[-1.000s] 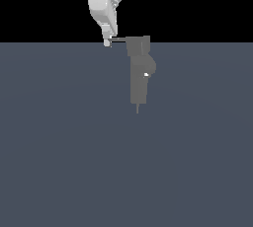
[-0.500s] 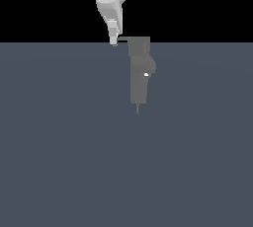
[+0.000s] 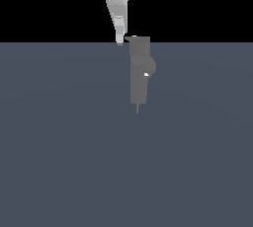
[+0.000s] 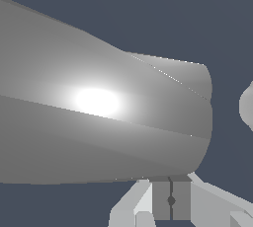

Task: Turn on the faucet by rotating a designated handle.

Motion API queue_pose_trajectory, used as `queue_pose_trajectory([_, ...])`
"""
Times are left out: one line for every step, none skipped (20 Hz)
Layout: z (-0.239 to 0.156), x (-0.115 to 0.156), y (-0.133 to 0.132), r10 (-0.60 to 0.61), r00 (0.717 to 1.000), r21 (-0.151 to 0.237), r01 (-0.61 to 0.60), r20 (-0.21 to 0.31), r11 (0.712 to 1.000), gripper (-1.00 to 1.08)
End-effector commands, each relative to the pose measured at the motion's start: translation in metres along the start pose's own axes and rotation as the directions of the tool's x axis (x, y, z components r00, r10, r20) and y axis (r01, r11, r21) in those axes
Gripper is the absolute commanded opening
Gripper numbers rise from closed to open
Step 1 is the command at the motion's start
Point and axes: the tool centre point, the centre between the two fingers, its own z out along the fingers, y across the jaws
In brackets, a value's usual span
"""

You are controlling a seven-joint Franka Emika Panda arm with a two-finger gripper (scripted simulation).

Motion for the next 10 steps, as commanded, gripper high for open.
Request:
queue_pose_trajectory([-0.001, 0.028, 0.001, 0.021, 1.000, 0.002, -0.021, 0.001, 1.000, -1.00])
queue_pose_trajectory([-0.001, 0.036, 0.001, 0.022, 1.000, 0.003, -0.022, 0.001, 1.000, -1.00])
queue_pose_trajectory([-0.002, 0.043, 0.002, 0.023, 1.000, 0.003, -0.023, 0.001, 1.000, -1.00])
queue_pose_trajectory([-0.002, 0.050, 0.003, 0.024, 1.000, 0.004, -0.024, 0.002, 1.000, -1.00])
queue_pose_trajectory([-0.002, 0.057, 0.003, 0.024, 1.000, 0.004, -0.024, 0.002, 1.000, -1.00])
queue_pose_trajectory([-0.002, 0.065, 0.004, 0.025, 1.000, 0.005, -0.025, 0.002, 1.000, -1.00])
queue_pose_trajectory([-0.003, 0.072, 0.004, 0.026, 1.000, 0.005, -0.026, 0.002, 1.000, -1.00])
queue_pose_trajectory([-0.003, 0.079, 0.005, 0.027, 1.000, 0.006, -0.027, 0.002, 1.000, -1.00])
queue_pose_trajectory([-0.003, 0.086, 0.005, 0.027, 1.000, 0.006, -0.027, 0.003, 1.000, -1.00])
queue_pose_trajectory([-0.004, 0.093, 0.006, 0.028, 1.000, 0.007, -0.028, 0.003, 1.000, -1.00])
